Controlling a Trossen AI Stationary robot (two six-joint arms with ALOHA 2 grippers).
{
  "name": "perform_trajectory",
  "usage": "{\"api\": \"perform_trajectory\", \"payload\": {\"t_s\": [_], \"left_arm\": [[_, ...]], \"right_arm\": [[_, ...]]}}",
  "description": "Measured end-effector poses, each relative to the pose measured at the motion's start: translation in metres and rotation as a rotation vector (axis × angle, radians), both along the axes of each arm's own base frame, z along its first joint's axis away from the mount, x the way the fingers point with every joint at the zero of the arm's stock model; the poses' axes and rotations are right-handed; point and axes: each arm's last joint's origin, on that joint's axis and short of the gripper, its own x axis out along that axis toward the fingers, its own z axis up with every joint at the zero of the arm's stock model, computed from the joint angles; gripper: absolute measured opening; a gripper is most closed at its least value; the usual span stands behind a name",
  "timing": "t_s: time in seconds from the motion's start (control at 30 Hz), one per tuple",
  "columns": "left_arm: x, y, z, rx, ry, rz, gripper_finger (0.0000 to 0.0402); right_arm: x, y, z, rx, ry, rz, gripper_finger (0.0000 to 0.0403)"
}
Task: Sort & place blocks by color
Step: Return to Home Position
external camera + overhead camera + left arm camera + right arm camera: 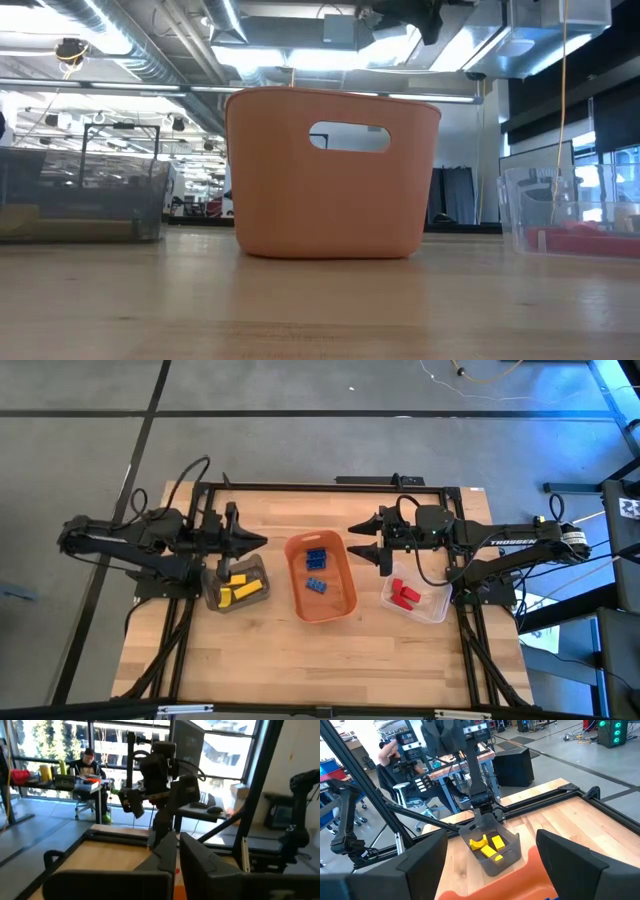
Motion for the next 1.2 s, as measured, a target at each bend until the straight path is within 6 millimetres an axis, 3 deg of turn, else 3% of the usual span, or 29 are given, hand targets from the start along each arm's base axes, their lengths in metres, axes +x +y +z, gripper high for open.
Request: {"api": "perform_trajectory", "payload": {"t_s": [0.4, 0.73, 0.97, 1.03, 1.2], "left_arm": [[-0.050, 0.007, -0.083, -0.088, -0.162, 0.040, 0.0001], [-0.076, 0.011, -0.140, -0.177, -0.290, 0.056, 0.0000], [-0.070, 0.010, -0.162, -0.214, -0.282, 0.039, 0.0000], [-0.065, 0.010, -0.175, -0.248, -0.221, 0.036, 0.0000], [-0.063, 0.010, -0.185, -0.292, -0.123, 0.062, 0.0000]], "right_arm": [[0.000, 0.000, 0.000, -0.001, 0.001, 0.000, 0.0306], [0.000, 0.000, 0.000, -0.001, 0.000, -0.001, 0.0306], [0.000, 0.000, -0.001, 0.000, 0.006, 0.000, 0.0306], [0.000, 0.000, -0.001, 0.007, 0.006, -0.001, 0.0306], [0.000, 0.000, -0.001, 0.074, 0.014, -0.011, 0.0306]]}}
